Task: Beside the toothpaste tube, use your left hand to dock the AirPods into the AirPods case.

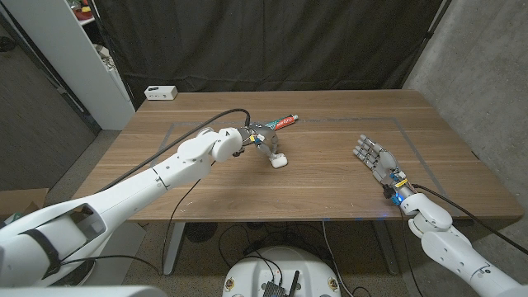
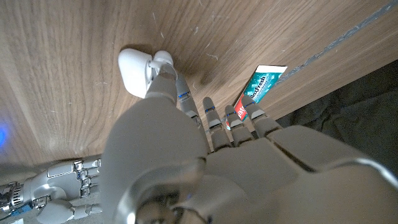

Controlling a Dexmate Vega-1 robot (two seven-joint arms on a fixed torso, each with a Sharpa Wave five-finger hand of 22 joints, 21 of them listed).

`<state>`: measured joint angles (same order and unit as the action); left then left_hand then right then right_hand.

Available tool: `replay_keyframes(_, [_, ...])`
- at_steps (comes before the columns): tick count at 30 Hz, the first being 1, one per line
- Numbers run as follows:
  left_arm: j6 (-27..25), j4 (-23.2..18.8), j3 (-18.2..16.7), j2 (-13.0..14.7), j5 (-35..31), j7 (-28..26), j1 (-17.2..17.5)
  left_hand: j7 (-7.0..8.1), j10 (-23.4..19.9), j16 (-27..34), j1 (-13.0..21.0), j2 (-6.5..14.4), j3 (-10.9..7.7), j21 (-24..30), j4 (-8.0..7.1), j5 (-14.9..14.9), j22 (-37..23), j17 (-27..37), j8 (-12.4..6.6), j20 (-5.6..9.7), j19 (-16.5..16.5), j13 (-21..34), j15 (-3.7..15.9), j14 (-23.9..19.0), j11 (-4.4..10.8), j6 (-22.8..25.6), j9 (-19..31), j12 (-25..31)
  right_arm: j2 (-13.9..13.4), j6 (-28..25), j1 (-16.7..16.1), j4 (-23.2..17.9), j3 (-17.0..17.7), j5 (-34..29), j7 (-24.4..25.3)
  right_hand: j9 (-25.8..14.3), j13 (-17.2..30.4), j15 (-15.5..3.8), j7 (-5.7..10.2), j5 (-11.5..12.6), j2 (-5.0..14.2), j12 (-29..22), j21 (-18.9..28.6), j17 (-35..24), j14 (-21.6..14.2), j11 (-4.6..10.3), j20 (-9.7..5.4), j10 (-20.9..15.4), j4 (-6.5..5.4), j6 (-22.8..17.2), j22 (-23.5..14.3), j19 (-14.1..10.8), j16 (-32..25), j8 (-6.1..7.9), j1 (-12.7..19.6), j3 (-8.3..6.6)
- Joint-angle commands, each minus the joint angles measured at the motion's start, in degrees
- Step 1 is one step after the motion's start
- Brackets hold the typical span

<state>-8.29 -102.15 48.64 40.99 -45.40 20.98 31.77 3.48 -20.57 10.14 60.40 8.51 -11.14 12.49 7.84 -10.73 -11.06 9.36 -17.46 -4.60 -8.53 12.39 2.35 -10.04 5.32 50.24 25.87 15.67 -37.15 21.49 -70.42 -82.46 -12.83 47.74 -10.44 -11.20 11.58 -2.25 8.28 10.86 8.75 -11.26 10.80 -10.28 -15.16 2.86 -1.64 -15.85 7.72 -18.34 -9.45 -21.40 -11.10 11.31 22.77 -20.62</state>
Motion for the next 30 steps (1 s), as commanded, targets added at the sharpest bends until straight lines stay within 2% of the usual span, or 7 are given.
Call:
replay_keyframes(1, [0.1,-0.4,-0.2,0.1,0.2,0.2,0.3,0.15,-0.5,0.0,0.4,0.1,0.09,0.3,-0.3,0.1,-0.1,0.0,-0.05,-0.11,0.1,0.3,5.92,-0.5,0.08,0.5,0.2,-0.1,0.2,0.3,-0.2,0.0,-0.1,-0.2,0.2,-0.2,0.1,-5.23,-0.07,0.0,-0.09,-0.2,0.1,-0.1,-0.1,0.08,0.4,-0.1,0.28,-0.2,-0.3,0.0,-0.2,-0.05,-0.2,0.14])
replay_keyframes(18, [-0.3,-1.0,-0.1,0.0,0.3,1.2,0.3,-0.06,-0.4,0.0,0.1,0.1,0.2,0.3,-0.41,0.1,-0.1,0.0,0.16,-0.04,0.1,0.3,5.91,-0.6,0.1,0.8,0.2,-0.3,0.3,0.4,-0.4,0.4,0.0,0.1,-0.2,-0.2,0.1,-5.26,-0.1,0.0,-0.12,-0.2,0.1,-0.1,-0.1,-0.17,0.48,-0.1,0.32,-0.3,-0.3,0.0,-0.2,-0.02,-0.2,0.15])
replay_keyframes(23, [-0.5,-1.5,0.0,-0.1,0.2,1.9,0.3,0.03,-0.4,0.0,0.0,0.1,0.26,0.3,-0.5,0.1,-0.1,0.0,0.23,-0.05,0.1,0.4,5.89,-0.6,0.06,0.8,0.2,-0.3,0.5,0.5,-0.2,0.8,0.0,0.5,-0.4,-0.2,0.1,-5.36,-0.1,0.0,-0.12,-0.2,0.1,0.0,-0.1,0.15,0.49,0.0,0.34,-0.2,-0.3,0.0,-0.2,-0.02,-0.2,0.14])
replay_keyframes(30, [-0.9,-2.3,0.0,0.0,0.2,3.2,0.2,-0.53,0.0,0.0,-0.7,0.1,0.53,0.3,-0.84,0.2,-0.1,0.1,0.46,-0.03,0.3,0.4,5.66,-0.6,0.05,0.9,0.2,-0.5,0.4,0.8,-0.3,1.1,0.2,0.6,-0.9,-0.1,0.1,-5.33,-0.09,0.0,-0.1,-0.2,0.1,-0.1,-0.1,0.11,0.47,0.0,0.31,-0.2,-0.3,0.1,-0.2,-0.04,-0.2,0.15])
